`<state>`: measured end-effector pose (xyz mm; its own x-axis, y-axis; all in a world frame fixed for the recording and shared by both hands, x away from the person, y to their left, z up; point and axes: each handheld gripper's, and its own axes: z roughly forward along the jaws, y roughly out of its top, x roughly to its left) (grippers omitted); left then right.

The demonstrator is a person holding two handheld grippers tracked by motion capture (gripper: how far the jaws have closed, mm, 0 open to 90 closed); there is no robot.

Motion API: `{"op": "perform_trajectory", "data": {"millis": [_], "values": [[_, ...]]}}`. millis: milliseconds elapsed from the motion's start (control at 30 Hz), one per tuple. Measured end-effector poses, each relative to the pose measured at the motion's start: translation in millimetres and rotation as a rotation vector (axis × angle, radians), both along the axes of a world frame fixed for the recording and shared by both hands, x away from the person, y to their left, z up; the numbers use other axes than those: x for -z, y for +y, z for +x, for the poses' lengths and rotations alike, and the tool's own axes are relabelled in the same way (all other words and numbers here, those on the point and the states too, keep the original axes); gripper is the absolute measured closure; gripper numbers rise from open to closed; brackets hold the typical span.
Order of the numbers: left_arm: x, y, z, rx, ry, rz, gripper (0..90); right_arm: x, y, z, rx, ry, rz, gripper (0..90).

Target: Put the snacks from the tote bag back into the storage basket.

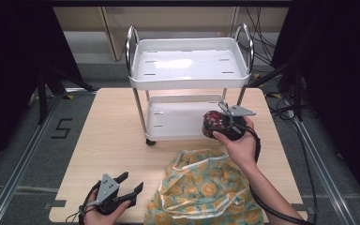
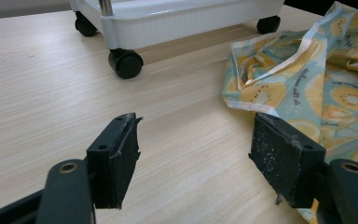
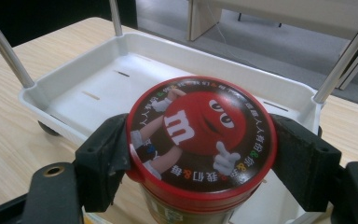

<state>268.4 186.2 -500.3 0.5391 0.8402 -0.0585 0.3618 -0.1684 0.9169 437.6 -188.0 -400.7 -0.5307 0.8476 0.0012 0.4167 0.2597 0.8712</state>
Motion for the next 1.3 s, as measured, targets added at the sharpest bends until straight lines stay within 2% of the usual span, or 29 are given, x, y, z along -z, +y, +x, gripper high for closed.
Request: {"op": "perform_trajectory", "data": {"millis": [133,167,200,300,333,533,567,667,733,767,900,1033,1133,1167,1233,1300], "values": [[0.1,-0.3,0.2,-0.001,-0.002,-0.005,31.5,-0.4,-0.1,0.6,-0.004,0.012,-0.003,26.1],[-0.1,0.2,0.1,0.001,0.0,0.002,31.4,0.1,-0.1,1.6,-0.005,-0.003,-0.002,26.1],[-0.1,0.2,-0.1,-0.001,0.001,0.003,31.4,-0.5,-0.3,1.3,-0.005,0.008,-0.003,26.1],[0.0,0.1,-0.1,-0.002,0.002,0.004,31.4,-0.1,0.8,2.4,0.007,-0.004,0.009,26.1],[0.5,-1.6,0.1,-0.008,-0.001,-0.016,31.4,-0.4,0.7,2.5,0.005,-0.001,0.009,26.1],[0.4,-1.6,0.0,-0.011,0.001,-0.012,31.4,0.9,1.0,5.7,0.006,-0.008,-0.008,26.1],[0.3,-1.3,0.1,-0.01,0.001,-0.01,31.5,1.8,2.7,5.3,0.02,-0.009,0.007,26.1],[0.1,-0.8,0.0,-0.01,0.003,-0.002,31.4,1.6,2.1,6.0,0.012,0.006,-0.007,26.0],[0.0,-0.3,-0.1,-0.009,0.004,0.004,31.4,2.7,2.0,7.7,0.01,0.0,-0.013,26.1],[0.2,-0.2,0.1,-0.007,0.0,0.0,31.4,3.0,-0.2,10.6,-0.007,-0.033,-0.04,26.1],[0.2,-0.4,0.0,-0.008,0.002,0.0,31.4,3.6,-0.5,12.7,-0.004,-0.047,-0.042,26.0],[0.6,-1.4,0.1,-0.009,-0.002,-0.013,31.4,4.3,0.9,13.4,0.0,-0.016,-0.023,26.1],[0.1,-0.2,-0.1,-0.007,0.007,0.003,31.4,5.1,1.2,14.1,0.012,-0.021,-0.021,26.1],[0.4,-0.7,-0.4,-0.017,0.012,-0.007,31.4,4.8,1.2,14.3,0.007,-0.006,-0.023,26.1],[0.3,-0.7,-0.4,-0.019,0.013,-0.006,31.4,5.6,3.0,13.4,0.026,-0.009,-0.006,26.1],[0.3,-0.6,-0.3,-0.015,0.011,-0.004,31.4,5.8,2.5,15.2,0.011,-0.006,-0.008,26.1]]}}
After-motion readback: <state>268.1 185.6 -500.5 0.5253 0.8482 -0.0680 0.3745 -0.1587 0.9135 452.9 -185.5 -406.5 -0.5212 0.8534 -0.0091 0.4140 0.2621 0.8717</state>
